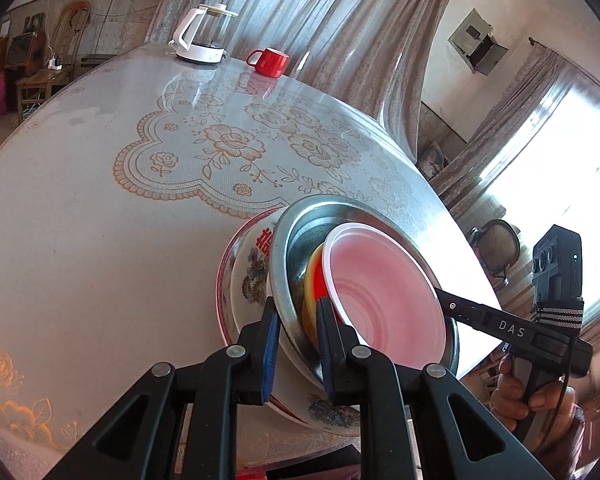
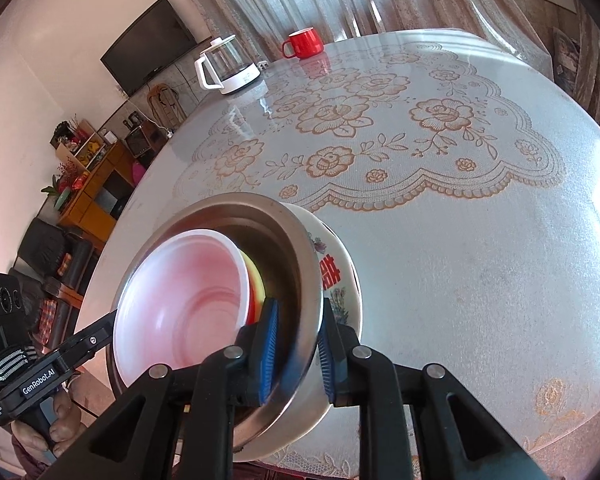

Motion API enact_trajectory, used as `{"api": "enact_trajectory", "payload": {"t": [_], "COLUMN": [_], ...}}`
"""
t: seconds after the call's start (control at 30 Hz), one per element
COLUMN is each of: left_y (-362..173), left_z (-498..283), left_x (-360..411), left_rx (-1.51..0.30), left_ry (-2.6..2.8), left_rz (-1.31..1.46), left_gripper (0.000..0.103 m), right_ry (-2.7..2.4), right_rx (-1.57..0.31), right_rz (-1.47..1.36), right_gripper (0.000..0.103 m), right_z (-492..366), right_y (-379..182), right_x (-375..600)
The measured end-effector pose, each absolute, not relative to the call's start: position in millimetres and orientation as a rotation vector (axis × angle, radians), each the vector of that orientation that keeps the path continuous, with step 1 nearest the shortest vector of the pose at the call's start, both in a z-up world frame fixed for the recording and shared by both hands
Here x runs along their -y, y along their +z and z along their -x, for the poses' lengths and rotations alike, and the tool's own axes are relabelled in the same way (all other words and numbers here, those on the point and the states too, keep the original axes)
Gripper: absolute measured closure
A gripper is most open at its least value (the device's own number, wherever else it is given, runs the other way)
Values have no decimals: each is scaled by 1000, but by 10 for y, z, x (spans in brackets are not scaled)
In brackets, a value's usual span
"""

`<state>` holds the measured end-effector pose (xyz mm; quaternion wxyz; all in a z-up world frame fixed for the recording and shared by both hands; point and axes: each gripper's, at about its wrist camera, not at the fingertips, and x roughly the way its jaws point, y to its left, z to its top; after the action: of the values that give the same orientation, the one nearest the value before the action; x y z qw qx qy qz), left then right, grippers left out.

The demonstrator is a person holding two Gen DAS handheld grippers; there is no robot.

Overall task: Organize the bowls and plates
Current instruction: 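Lift the steel basin with both tools and set it onto the plate stack, then open both tools and release the steel basin's rim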

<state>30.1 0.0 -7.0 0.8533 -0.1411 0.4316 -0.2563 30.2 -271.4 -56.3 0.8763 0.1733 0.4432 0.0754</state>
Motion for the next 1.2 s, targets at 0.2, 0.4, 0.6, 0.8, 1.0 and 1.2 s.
{"api": "enact_trajectory", "payload": {"t": [0.2,0.4,0.6,0.8,1.0,1.2], "left_y": [-54,-64,-44,-43,-31,-22], "left_z": [-268,-252,-203,-198,-183,-160], "left_x": [3,-4,20,21,19,3], "left_rx": [-898,-899,-882,-877,-866,-860], "left_ry": [-549,-541,-525,-524,-522,-518], "left_rz": [285,280,242,236,225,224], "left_gripper": [86,85,84,84,83,83], "right_ry": [156,165,156,151,152,158], "right_rx": [-923,-934,-924,-923,-928,-929], "right_rz": [-341,-352,-295,-287,-292,-311], "right_gripper": [84,84,86,86,86,84], "right_z": [-271,-253,-241,-236,-234,-210], "right_y": [-551,-564,-561,-555,-561,-561], "right_x": [2698,2711,2628,2620,2635,2646]}}
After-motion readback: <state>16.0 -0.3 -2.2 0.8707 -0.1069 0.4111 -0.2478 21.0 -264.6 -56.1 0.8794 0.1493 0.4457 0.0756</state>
